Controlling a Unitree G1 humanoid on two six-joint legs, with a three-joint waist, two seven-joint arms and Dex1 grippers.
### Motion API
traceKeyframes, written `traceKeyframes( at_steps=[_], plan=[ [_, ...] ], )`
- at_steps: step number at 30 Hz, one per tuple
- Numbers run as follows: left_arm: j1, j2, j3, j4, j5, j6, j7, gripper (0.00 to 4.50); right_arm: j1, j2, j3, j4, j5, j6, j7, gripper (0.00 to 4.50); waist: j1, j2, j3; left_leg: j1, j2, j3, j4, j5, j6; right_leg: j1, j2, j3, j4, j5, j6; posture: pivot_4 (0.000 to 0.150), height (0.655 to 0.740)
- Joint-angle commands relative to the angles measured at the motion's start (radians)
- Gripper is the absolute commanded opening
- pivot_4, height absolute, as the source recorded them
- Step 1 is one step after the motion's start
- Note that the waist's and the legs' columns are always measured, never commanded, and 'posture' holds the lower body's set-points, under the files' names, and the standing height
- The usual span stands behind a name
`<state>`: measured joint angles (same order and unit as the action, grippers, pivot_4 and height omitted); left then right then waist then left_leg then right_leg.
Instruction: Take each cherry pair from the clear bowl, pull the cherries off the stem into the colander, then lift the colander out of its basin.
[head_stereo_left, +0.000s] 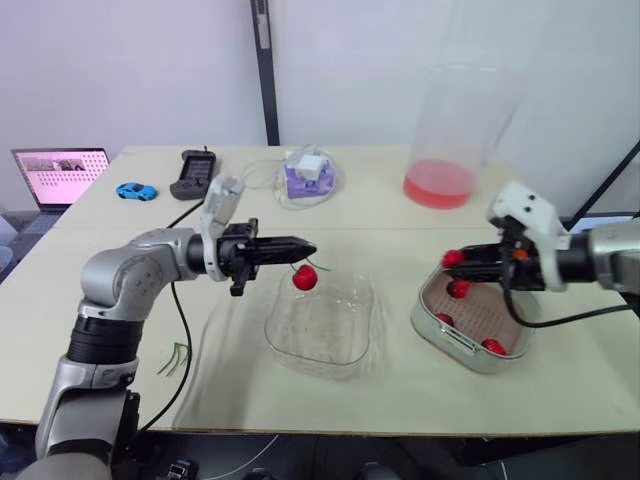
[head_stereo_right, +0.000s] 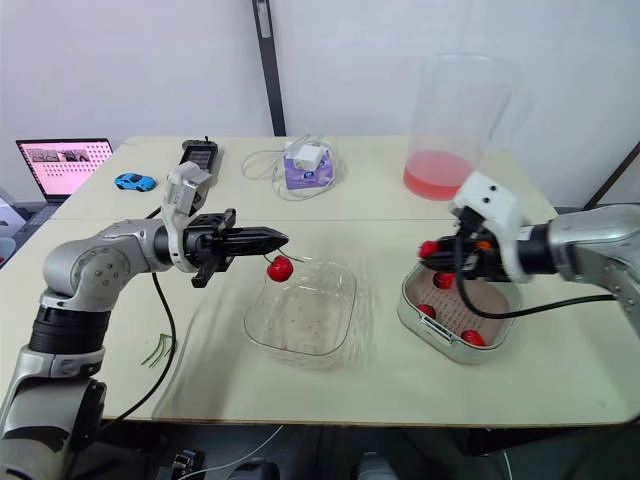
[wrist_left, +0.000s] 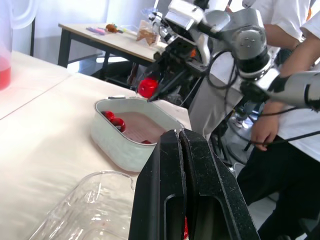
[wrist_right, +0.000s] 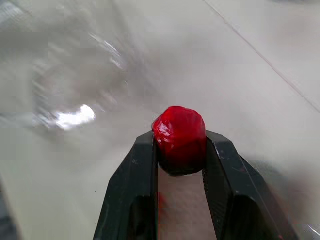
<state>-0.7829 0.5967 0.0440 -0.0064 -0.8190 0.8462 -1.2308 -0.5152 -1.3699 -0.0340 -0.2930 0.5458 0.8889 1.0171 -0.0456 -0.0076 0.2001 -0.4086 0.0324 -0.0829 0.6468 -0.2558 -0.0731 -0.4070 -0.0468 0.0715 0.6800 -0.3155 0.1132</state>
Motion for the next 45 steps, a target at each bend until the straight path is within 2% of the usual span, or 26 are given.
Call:
traceKeyframes(
  at_steps=[1, 4, 5, 7, 12, 13, 17, 19, 23, 25, 28, 34, 41, 42, 45],
  plan=[
    [0.009, 0.003, 0.021, -0.037, -0.007, -0.021, 0.004, 0.00, 0.016, -0.010, 0.073, 0.081, -0.143, -0.184, 0.067, 1.25, -0.004, 0.000, 0.000, 0.001, 0.000, 0.001, 0.000, 0.000, 0.000, 0.000, 0.000, 0.001, 0.000, 0.000, 0.000, 0.150, 0.7332],
    [0.014, 0.001, 0.017, -0.041, -0.005, -0.026, 0.009, 0.00, 0.022, 0.001, 0.130, 0.140, -0.230, -0.266, 0.100, 1.25, -0.002, 0.001, 0.000, 0.001, 0.000, 0.001, 0.000, 0.000, 0.000, -0.001, 0.000, 0.001, 0.001, 0.000, 0.000, 0.150, 0.7332],
    [0.016, 0.001, 0.018, -0.042, -0.005, -0.027, 0.010, 0.00, 0.019, 0.004, 0.138, 0.152, -0.247, -0.279, 0.106, 1.51, -0.001, 0.001, 0.000, 0.001, 0.000, 0.001, 0.000, 0.000, 0.000, -0.001, 0.000, 0.001, 0.001, 0.000, 0.000, 0.150, 0.7332],
    [0.021, 0.002, 0.022, -0.048, -0.007, -0.028, 0.014, 0.00, 0.006, 0.010, 0.137, 0.167, -0.262, -0.287, 0.120, 2.10, 0.001, 0.001, 0.000, 0.000, 0.000, 0.001, 0.000, 0.000, 0.000, -0.001, 0.000, 0.001, 0.001, 0.000, 0.000, 0.150, 0.7332],
    [0.053, -0.011, 0.039, -0.094, -0.045, -0.010, 0.034, 0.00, -0.060, -0.024, 0.088, 0.175, -0.255, -0.272, 0.191, 4.42, 0.002, 0.001, 0.001, 0.000, 0.000, 0.001, 0.000, 0.000, 0.000, -0.001, 0.000, 0.001, 0.001, 0.000, 0.000, 0.150, 0.7332],
    [0.055, -0.012, 0.042, -0.097, -0.048, -0.008, 0.037, 0.00, -0.079, -0.023, 0.077, 0.164, -0.233, -0.255, 0.211, 4.47, 0.001, 0.001, 0.001, 0.000, 0.000, 0.001, 0.000, 0.000, 0.000, -0.001, 0.000, 0.001, 0.001, 0.000, 0.000, 0.150, 0.7332],
    [0.046, 0.002, 0.051, -0.072, -0.044, -0.015, 0.036, 0.00, -0.171, 0.057, 0.033, 0.078, -0.090, -0.135, 0.247, 4.47, 0.000, 0.001, 0.001, 0.001, 0.000, 0.001, 0.000, 0.000, 0.000, 0.000, 0.000, 0.001, 0.001, 0.000, 0.000, 0.150, 0.7332],
    [0.042, 0.008, 0.054, -0.059, -0.039, -0.021, 0.033, 0.00, -0.229, 0.184, 0.005, 0.014, 0.027, -0.034, 0.182, 4.47, -0.001, 0.001, 0.000, 0.001, 0.001, 0.001, 0.000, 0.000, 0.000, 0.000, 0.001, 0.001, 0.001, 0.000, 0.000, 0.150, 0.7332],
    [0.040, 0.004, 0.051, -0.058, -0.040, -0.026, 0.034, 0.00, -0.279, 0.444, -0.003, -0.081, 0.163, 0.116, 0.007, 4.47, 0.003, 0.000, 0.000, 0.000, 0.000, 0.000, 0.000, 0.001, -0.001, 0.000, 0.000, 0.001, 0.001, 0.000, 0.000, 0.150, 0.7332],
    [0.036, 0.000, 0.046, -0.056, -0.038, -0.027, 0.037, 0.00, -0.282, 0.565, 0.005, -0.109, 0.196, 0.155, -0.084, 4.47, 0.004, -0.001, 0.000, 0.000, 0.000, -0.001, 0.001, 0.001, -0.002, 0.000, 0.000, 0.000, 0.001, 0.000, 0.000, 0.150, 0.7332],
    [0.033, -0.003, 0.045, -0.054, -0.036, -0.029, 0.038, 0.00, -0.277, 0.677, 0.028, -0.137, 0.215, 0.190, -0.166, 4.47, 0.008, -0.001, 0.000, -0.001, 0.000, -0.001, 0.001, 0.001, -0.002, 0.000, -0.001, -0.001, 0.001, 0.000, 0.000, 0.150, 0.7332],
    [0.027, -0.004, 0.041, -0.055, -0.034, -0.026, 0.039, 0.00, -0.292, 0.804, 0.108, -0.159, 0.192, 0.194, -0.275, 4.47, 0.000, -0.001, 0.000, -0.001, 0.000, -0.001, 0.000, 0.001, -0.002, 0.000, 0.000, -0.001, 0.002, 0.000, 0.000, 0.150, 0.7332],
    [0.015, -0.003, 0.041, -0.048, -0.031, -0.024, 0.035, 0.00, -0.284, 0.864, 0.143, -0.182, 0.194, 0.210, -0.344, 4.47, 0.000, -0.001, 0.000, -0.001, 0.000, -0.002, 0.000, 0.001, -0.002, -0.001, 0.000, -0.001, 0.002, 0.000, 0.000, 0.150, 0.7332],
    [0.015, -0.003, 0.041, -0.049, -0.031, -0.023, 0.036, 0.00, -0.285, 0.872, 0.145, -0.180, 0.192, 0.210, -0.355, 3.90, 0.000, -0.001, 0.000, -0.001, 0.000, -0.002, 0.000, 0.001, -0.002, -0.001, 0.000, -0.001, 0.002, 0.000, 0.000, 0.150, 0.7332],
    [0.012, -0.005, 0.038, -0.049, -0.031, -0.022, 0.037, 0.00, -0.286, 0.884, 0.152, -0.185, 0.191, 0.212, -0.373, 2.71, 0.000, -0.001, 0.000, -0.001, 0.000, -0.002, 0.000, 0.001, -0.002, -0.001, 0.000, -0.001, 0.002, 0.000, 0.000, 0.150, 0.7332]
  ],
)
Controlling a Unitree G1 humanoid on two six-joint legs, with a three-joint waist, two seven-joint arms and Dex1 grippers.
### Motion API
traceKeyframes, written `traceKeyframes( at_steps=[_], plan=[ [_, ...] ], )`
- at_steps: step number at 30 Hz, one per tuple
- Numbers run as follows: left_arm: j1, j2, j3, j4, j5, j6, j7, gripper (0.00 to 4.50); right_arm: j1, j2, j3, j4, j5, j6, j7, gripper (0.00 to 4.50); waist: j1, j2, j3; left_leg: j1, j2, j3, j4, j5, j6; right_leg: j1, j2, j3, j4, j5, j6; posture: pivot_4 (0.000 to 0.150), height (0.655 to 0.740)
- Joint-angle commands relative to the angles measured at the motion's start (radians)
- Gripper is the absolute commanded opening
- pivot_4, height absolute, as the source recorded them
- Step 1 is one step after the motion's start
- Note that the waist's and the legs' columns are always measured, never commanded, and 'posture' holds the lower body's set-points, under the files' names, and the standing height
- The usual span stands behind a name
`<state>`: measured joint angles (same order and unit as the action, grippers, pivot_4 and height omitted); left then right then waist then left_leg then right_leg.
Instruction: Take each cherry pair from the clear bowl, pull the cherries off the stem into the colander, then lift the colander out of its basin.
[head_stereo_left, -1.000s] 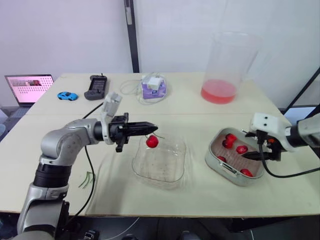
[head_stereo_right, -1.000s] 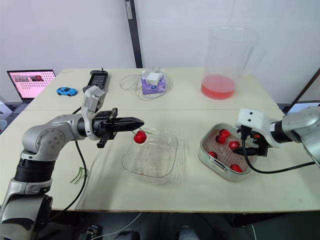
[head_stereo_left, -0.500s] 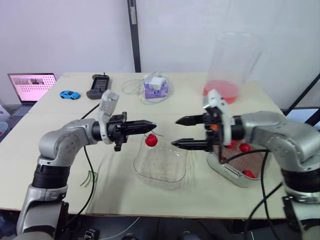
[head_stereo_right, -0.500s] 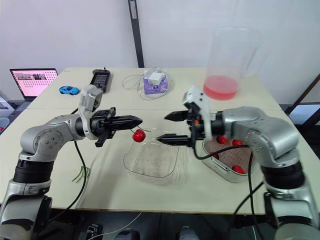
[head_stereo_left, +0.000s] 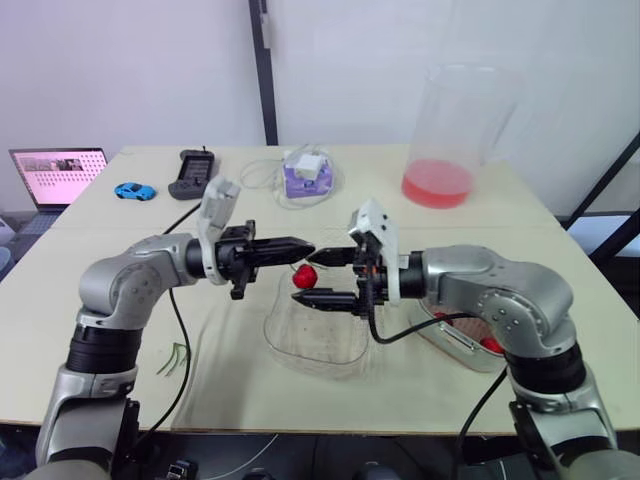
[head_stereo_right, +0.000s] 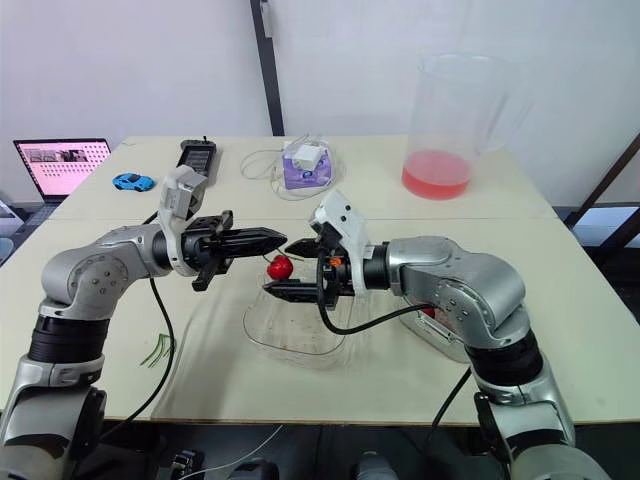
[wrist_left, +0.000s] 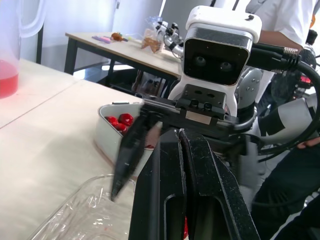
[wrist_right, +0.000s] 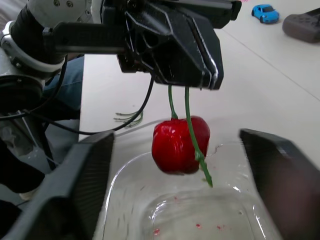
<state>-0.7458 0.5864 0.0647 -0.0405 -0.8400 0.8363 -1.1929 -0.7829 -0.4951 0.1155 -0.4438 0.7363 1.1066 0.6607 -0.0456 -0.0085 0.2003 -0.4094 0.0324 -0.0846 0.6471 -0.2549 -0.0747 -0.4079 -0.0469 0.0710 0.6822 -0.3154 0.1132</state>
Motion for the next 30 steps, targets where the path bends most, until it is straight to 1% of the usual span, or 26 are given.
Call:
traceKeyframes(
  at_steps=[1, 15, 18, 20, 30],
  plan=[
    [-0.026, 0.004, 0.016, -0.014, -0.009, -0.013, -0.002, 0.00, -0.019, 0.011, 0.004, -0.036, 0.000, -0.005, -0.020, 2.71, 0.000, 0.000, 0.000, 0.000, 0.000, 0.000, 0.000, 0.000, 0.000, 0.000, 0.000, 0.000, 0.000, 0.000, 0.000, 0.150, 0.7332],
    [-0.033, 0.002, 0.012, -0.008, -0.004, -0.017, -0.007, 0.00, -0.033, 0.017, 0.032, -0.024, -0.026, -0.020, -0.034, 2.71, 0.000, 0.000, 0.000, 0.000, 0.000, 0.000, 0.000, 0.000, 0.000, 0.000, 0.000, 0.000, 0.000, 0.000, 0.000, 0.150, 0.7332],
    [-0.033, 0.002, 0.012, -0.008, -0.003, -0.017, -0.006, 0.00, -0.034, 0.021, 0.029, -0.023, -0.024, -0.017, -0.039, 1.85, 0.000, 0.000, 0.000, 0.000, 0.000, 0.000, 0.000, 0.000, 0.000, 0.000, 0.000, 0.000, 0.000, 0.000, 0.000, 0.150, 0.7332],
    [-0.032, 0.002, 0.012, -0.009, -0.002, -0.017, -0.006, 0.00, -0.034, 0.020, 0.029, -0.026, -0.023, -0.016, -0.038, 0.99, 0.000, 0.000, 0.000, 0.000, 0.000, 0.000, 0.000, 0.000, 0.000, 0.000, 0.000, 0.000, 0.000, 0.000, 0.000, 0.150, 0.7332],
    [-0.036, 0.003, 0.011, -0.002, 0.003, -0.023, -0.011, 0.00, -0.031, 0.020, 0.029, -0.022, -0.021, -0.009, -0.040, 0.99, 0.000, 0.000, 0.000, 0.000, 0.000, 0.000, 0.000, 0.000, 0.000, 0.000, 0.000, 0.000, 0.000, 0.000, 0.000, 0.150, 0.7332]
  ],
)
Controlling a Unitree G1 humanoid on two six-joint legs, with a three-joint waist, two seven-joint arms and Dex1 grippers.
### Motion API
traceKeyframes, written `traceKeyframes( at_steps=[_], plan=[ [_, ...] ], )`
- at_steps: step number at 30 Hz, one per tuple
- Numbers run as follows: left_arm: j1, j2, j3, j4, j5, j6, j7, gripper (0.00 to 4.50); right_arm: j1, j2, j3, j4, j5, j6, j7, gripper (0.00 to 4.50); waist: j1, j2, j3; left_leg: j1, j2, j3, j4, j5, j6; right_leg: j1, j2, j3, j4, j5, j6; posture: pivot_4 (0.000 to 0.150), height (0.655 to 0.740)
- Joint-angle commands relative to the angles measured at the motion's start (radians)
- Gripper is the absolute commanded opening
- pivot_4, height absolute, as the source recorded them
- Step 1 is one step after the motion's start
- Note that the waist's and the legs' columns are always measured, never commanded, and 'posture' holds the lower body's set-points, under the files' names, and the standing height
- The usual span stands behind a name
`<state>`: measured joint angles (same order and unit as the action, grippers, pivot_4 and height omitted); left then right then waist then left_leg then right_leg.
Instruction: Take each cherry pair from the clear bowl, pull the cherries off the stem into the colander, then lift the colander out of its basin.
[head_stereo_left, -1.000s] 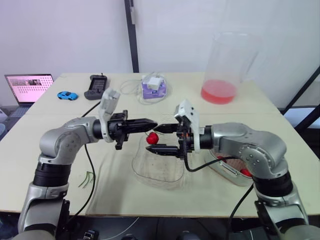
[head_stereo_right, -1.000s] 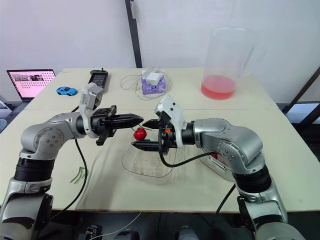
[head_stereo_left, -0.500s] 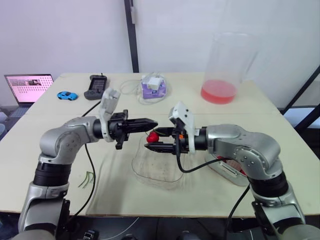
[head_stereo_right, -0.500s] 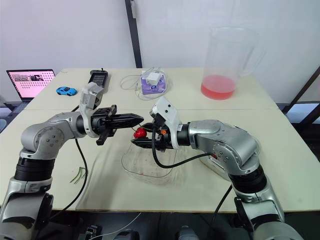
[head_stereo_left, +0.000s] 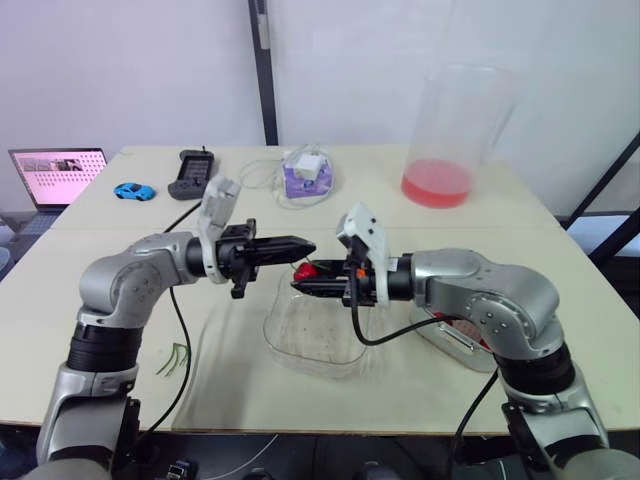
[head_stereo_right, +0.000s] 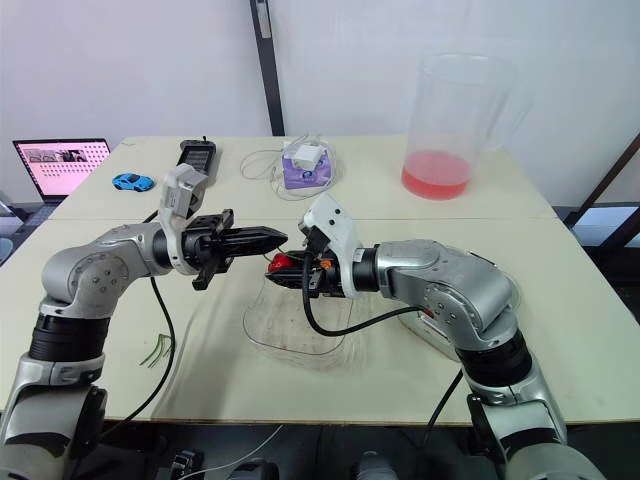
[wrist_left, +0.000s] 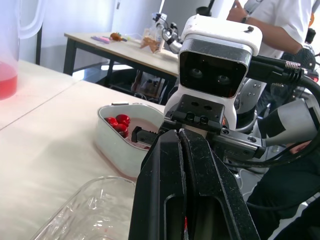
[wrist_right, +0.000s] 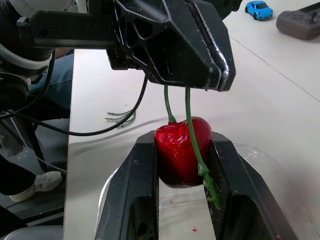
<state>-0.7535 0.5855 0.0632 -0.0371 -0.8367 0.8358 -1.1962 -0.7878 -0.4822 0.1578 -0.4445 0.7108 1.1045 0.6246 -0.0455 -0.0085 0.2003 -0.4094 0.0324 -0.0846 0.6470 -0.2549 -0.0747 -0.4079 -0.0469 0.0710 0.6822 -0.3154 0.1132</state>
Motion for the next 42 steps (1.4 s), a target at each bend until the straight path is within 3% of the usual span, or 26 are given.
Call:
traceKeyframes(
  at_steps=[1, 8, 21, 27, 29, 34, 38, 42],
  plan=[
    [-0.029, 0.004, 0.012, -0.004, 0.000, -0.024, -0.008, 0.00, -0.025, 0.007, -0.015, -0.021, 0.007, -0.004, -0.005, 0.99, 0.000, 0.000, 0.000, 0.000, 0.000, 0.000, 0.000, 0.000, 0.000, 0.000, 0.000, 0.000, 0.000, 0.000, 0.000, 0.150, 0.7332],
    [-0.038, 0.002, 0.011, 0.006, 0.008, -0.031, -0.011, 0.00, 0.022, 0.005, -0.029, -0.026, 0.063, 0.114, -0.029, 0.99, 0.000, 0.000, 0.000, 0.000, 0.000, 0.000, 0.000, 0.000, 0.000, 0.000, 0.000, 0.000, 0.000, 0.000, 0.000, 0.150, 0.7332],
    [-0.038, -0.004, 0.009, 0.013, 0.012, -0.053, -0.011, 0.00, 0.060, -0.051, -0.120, -0.066, 0.103, 0.156, -0.048, 0.99, 0.001, 0.000, 0.000, 0.000, 0.000, 0.000, 0.000, 0.000, 0.000, 0.000, 0.000, 0.000, 0.000, 0.000, 0.000, 0.150, 0.7332],
    [-0.025, 0.008, 0.014, 0.012, 0.013, -0.057, -0.019, 0.00, 0.040, -0.371, -0.238, -0.051, 0.098, 0.123, 0.102, 0.99, 0.004, 0.000, 0.000, 0.000, 0.000, 0.000, 0.000, 0.000, 0.000, 0.001, -0.001, 0.000, -0.001, 0.000, 0.000, 0.150, 0.7332],
    [-0.018, 0.014, 0.013, 0.012, 0.017, -0.059, -0.025, 0.00, 0.083, -0.542, -0.239, -0.021, 0.039, 0.064, 0.192, 0.99, 0.006, 0.001, 0.001, 0.000, 0.000, 0.000, -0.001, -0.001, 0.001, 0.000, 0.000, 0.000, -0.002, 0.000, 0.000, 0.150, 0.7332],
    [-0.002, 0.020, 0.006, 0.013, 0.026, -0.068, -0.036, 0.00, 0.257, -0.805, -0.234, 0.069, -0.094, -0.104, 0.346, 0.99, 0.000, 0.000, 0.001, 0.000, 0.000, 0.001, 0.000, -0.001, 0.003, 0.001, 0.000, 0.000, -0.003, 0.000, 0.000, 0.150, 0.7332],
    [-0.001, 0.019, 0.004, 0.017, 0.029, -0.072, -0.037, 0.00, 0.371, -0.865, -0.240, 0.120, -0.162, -0.197, 0.394, 0.99, 0.000, 0.000, 0.001, 0.001, 0.000, 0.002, 0.000, -0.001, 0.003, 0.001, 0.000, 0.002, -0.002, 0.000, 0.000, 0.150, 0.7332],
    [-0.001, 0.019, 0.001, 0.021, 0.034, -0.075, -0.037, 0.00, 0.420, -0.875, -0.239, 0.164, -0.225, -0.263, 0.407, 2.53, 0.002, 0.000, 0.001, 0.001, 0.000, 0.002, 0.000, -0.001, 0.003, 0.001, 0.000, 0.002, -0.002, 0.000, 0.000, 0.150, 0.7332]
  ],
)
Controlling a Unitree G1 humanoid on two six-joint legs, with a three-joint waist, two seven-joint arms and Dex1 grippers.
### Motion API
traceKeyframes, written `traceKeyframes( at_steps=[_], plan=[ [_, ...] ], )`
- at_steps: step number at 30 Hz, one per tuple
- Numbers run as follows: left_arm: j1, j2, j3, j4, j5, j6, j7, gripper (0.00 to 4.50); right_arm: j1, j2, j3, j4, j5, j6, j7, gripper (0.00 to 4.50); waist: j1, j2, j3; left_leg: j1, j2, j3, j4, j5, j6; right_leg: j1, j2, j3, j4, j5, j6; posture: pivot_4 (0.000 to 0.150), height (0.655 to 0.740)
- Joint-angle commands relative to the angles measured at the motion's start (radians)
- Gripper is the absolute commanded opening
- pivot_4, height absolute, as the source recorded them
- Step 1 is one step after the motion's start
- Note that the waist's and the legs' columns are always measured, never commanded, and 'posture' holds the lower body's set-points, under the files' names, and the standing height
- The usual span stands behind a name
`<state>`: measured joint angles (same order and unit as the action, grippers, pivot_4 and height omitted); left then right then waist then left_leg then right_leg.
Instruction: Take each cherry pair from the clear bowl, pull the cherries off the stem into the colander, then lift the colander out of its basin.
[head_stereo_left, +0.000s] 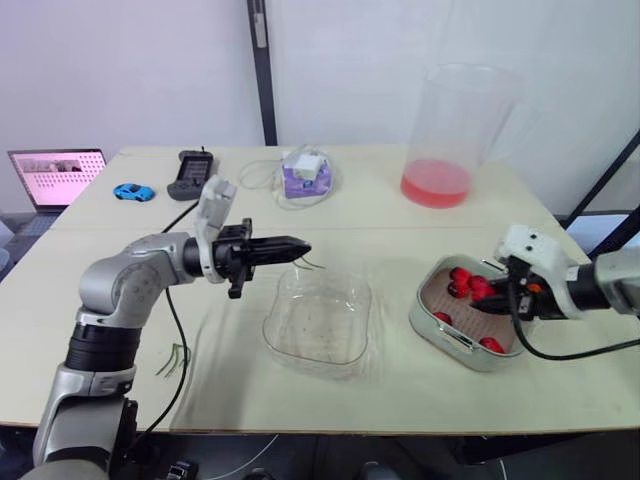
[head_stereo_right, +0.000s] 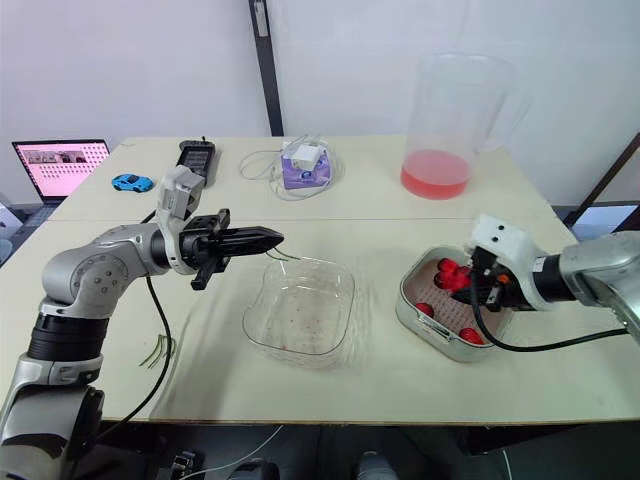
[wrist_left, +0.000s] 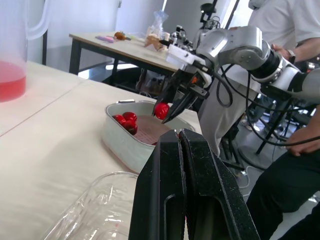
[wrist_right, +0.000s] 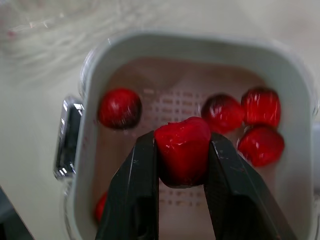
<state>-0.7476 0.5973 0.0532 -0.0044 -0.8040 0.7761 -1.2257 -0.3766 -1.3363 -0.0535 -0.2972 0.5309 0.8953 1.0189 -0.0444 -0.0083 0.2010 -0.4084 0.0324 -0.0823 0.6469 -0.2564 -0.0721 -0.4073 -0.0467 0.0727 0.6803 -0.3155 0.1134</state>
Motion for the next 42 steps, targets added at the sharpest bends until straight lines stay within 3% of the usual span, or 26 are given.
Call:
traceKeyframes(
  at_steps=[1, 2, 4, 8, 14, 18, 23, 28, 33, 42],
  plan=[
    [-0.007, 0.008, 0.012, -0.011, 0.002, -0.015, -0.008, 0.00, 0.015, -0.026, -0.033, 0.026, -0.055, -0.065, 0.020, 3.03, 0.002, 0.000, 0.000, 0.000, 0.000, 0.000, 0.000, 0.000, 0.000, 0.000, 0.000, 0.000, 0.000, 0.000, 0.000, 0.150, 0.7332],
    [-0.007, 0.010, 0.014, -0.011, 0.003, -0.013, -0.007, 0.00, 0.012, -0.032, -0.046, 0.034, -0.053, -0.067, 0.032, 3.71, 0.002, 0.000, 0.000, 0.000, 0.000, 0.000, 0.000, 0.000, 0.000, 0.000, 0.000, 0.000, 0.000, 0.000, 0.000, 0.150, 0.7332],
    [-0.006, 0.018, 0.019, -0.011, 0.004, -0.009, -0.008, 0.00, -0.016, -0.040, -0.081, 0.051, -0.031, -0.054, 0.057, 4.46, 0.002, 0.000, 0.000, 0.000, 0.000, 0.000, 0.000, 0.000, 0.000, 0.000, 0.000, 0.000, 0.000, 0.000, 0.000, 0.150, 0.7332],
    [-0.002, 0.043, 0.036, -0.021, -0.001, 0.005, 0.000, 0.00, -0.161, -0.020, -0.146, 0.075, 0.095, 0.011, 0.118, 4.46, -0.003, 0.001, 0.001, 0.000, 0.000, 0.000, 0.000, 0.000, 0.000, 0.000, 0.000, 0.000, 0.000, 0.000, 0.000, 0.150, 0.7332],
    [0.045, 0.137, 0.078, -0.054, -0.010, 0.039, 0.013, 0.00, -0.457, 0.132, -0.159, 0.034, 0.449, 0.247, 0.152, 4.46, 0.000, 0.001, 0.001, 0.000, 0.000, 0.000, -0.001, 0.000, 0.000, 0.000, 0.000, 0.000, 0.000, 0.000, 0.000, 0.150, 0.7332],
    [0.125, 0.232, 0.148, -0.064, -0.010, 0.054, 0.012, 0.00, -0.569, 0.251, -0.135, 0.009, 0.584, 0.322, 0.112, 4.46, 0.000, 0.001, 0.002, 0.000, 0.000, 0.000, 0.000, 0.000, 0.000, 0.000, 0.000, 0.000, 0.000, 0.000, 0.000, 0.150, 0.7332],
    [0.371, 0.383, 0.311, -0.071, 0.014, 0.053, -0.004, 0.00, -0.562, 0.318, -0.052, 0.014, 0.501, 0.240, 0.114, 4.46, -0.001, 0.001, 0.002, 0.000, 0.001, 0.000, -0.001, 0.000, 0.000, -0.001, 0.000, 0.000, 0.000, 0.000, 0.000, 0.150, 0.7332],
    [0.514, 0.376, 0.399, -0.068, -0.023, 0.085, 0.040, 0.00, -0.556, 0.342, -0.017, 0.023, 0.469, 0.210, 0.127, 4.46, 0.009, 0.001, 0.002, -0.001, 0.000, 0.000, -0.001, 0.000, 0.000, 0.000, -0.001, -0.001, 0.000, 0.000, 0.000, 0.150, 0.7332],
    [0.647, 0.359, 0.304, -0.010, 0.137, -0.041, 0.067, 0.00, -0.563, 0.356, -0.012, 0.010, 0.468, 0.210, 0.117, 4.46, 0.002, 0.002, 0.002, -0.001, 0.000, 0.000, -0.001, 0.000, 0.000, -0.001, -0.001, -0.001, 0.000, 0.000, 0.000, 0.150, 0.7332],
    [0.640, 0.344, 0.205, 0.127, 0.246, -0.148, 0.048, 0.00, -0.532, 0.340, -0.019, -0.069, 0.483, 0.238, 0.085, 4.46, 0.001, 0.001, 0.002, 0.000, 0.001, 0.000, -0.001, 0.000, 0.000, -0.001, 0.000, -0.001, 0.000, 0.000, -0.001, 0.150, 0.7332]
  ],
)
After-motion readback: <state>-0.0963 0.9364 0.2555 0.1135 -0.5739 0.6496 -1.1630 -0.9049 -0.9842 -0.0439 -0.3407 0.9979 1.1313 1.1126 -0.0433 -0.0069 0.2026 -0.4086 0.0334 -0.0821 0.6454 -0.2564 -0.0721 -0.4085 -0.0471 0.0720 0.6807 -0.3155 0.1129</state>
